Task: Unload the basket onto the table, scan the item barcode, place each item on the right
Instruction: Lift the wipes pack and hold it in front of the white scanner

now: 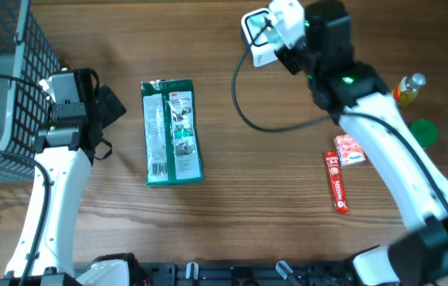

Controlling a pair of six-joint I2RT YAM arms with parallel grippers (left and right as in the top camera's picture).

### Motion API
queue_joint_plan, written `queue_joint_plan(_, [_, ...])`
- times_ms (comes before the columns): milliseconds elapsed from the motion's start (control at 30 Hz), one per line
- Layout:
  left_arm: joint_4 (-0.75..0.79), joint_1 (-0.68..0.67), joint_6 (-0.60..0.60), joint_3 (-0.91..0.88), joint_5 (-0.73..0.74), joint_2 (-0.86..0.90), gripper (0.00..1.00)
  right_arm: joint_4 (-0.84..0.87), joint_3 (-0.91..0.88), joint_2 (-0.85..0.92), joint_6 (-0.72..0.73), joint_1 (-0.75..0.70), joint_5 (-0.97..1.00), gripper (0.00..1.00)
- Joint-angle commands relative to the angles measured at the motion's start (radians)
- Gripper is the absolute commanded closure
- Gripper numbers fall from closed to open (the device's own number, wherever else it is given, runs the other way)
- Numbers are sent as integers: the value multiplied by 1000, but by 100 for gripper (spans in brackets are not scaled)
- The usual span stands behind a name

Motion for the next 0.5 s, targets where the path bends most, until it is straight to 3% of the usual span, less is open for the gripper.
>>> queue_joint_plan(0, [0,6,12,8,-13,-5,0,97,7,115,-186,22,195,96])
queue_joint_plan(233, [0,6,12,8,-13,-5,0,363,7,311,-388,73,396,96])
queue_joint_plan(467, [0,6,12,8,-13,-5,0,537,7,425,-555,89,443,96])
